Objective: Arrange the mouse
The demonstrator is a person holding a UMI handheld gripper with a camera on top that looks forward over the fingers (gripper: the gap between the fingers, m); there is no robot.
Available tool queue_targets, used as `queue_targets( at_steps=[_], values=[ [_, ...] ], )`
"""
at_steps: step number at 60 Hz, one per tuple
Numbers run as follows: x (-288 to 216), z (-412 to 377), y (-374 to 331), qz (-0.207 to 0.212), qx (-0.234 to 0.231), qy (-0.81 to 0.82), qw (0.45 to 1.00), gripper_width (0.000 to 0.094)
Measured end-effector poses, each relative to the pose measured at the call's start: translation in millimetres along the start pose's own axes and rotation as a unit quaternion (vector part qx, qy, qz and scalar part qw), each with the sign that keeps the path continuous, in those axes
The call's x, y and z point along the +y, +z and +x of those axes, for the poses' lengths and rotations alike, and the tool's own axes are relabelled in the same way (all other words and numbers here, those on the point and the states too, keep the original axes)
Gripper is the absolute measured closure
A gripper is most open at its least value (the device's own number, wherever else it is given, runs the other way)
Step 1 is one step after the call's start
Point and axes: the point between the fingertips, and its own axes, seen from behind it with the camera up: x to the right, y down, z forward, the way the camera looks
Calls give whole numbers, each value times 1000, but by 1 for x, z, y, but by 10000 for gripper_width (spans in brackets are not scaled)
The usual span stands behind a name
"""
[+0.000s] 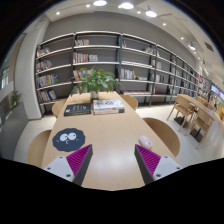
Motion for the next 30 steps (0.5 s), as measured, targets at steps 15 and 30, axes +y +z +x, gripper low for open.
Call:
queue_targets(
  at_steps=[15, 30],
  values=[
    [98, 37, 42, -64, -22, -35, 997, 79],
    [136, 143, 112, -120, 4, -45, 992, 80]
  ],
)
